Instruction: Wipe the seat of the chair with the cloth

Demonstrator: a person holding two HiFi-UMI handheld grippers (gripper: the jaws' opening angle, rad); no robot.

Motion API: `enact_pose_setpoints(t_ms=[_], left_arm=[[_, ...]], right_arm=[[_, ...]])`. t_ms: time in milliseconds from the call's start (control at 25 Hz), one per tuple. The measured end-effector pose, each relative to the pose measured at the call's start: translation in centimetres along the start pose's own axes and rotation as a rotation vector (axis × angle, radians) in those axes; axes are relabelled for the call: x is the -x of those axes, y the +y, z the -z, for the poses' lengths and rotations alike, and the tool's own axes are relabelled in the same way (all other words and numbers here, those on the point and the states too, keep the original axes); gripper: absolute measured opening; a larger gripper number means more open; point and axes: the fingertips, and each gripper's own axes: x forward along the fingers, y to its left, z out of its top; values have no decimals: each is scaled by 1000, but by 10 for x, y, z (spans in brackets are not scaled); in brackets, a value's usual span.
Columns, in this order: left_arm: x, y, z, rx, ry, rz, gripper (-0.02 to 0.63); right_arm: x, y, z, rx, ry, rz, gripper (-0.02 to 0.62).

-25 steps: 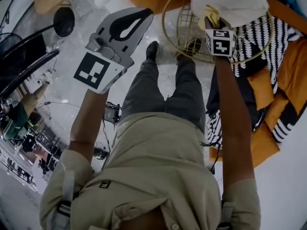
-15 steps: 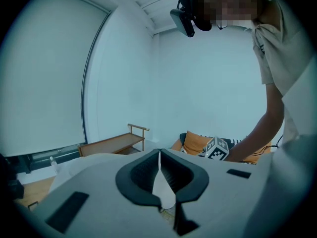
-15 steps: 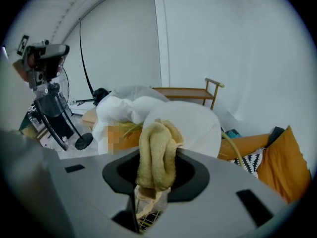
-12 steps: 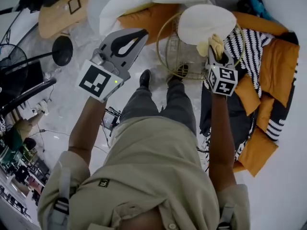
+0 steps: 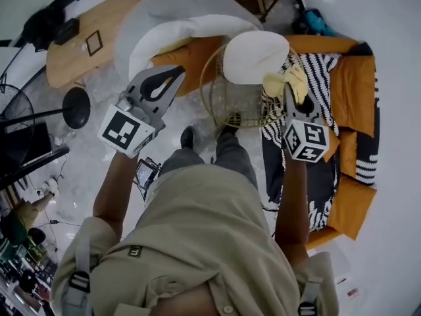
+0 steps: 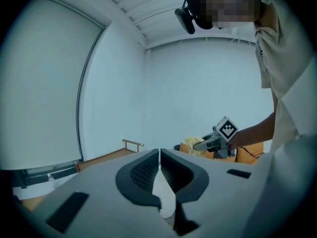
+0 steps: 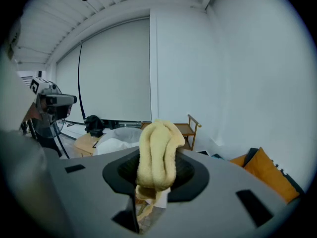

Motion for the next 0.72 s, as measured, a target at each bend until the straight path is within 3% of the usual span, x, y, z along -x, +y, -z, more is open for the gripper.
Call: enact_pose_setpoints(t_ms=[280,560,720], left_arm=[[32,-5,-31,-49,-50,38,28],[52,-23,-56,-90,-138,83,28],[62,-31,-48,-79,-92,112,28]], right_arm=[[71,20,-81,1,-139,10,120],[134,45,-128,-15,-221,3,98],[153,53,-138,-16,-245,13,98]])
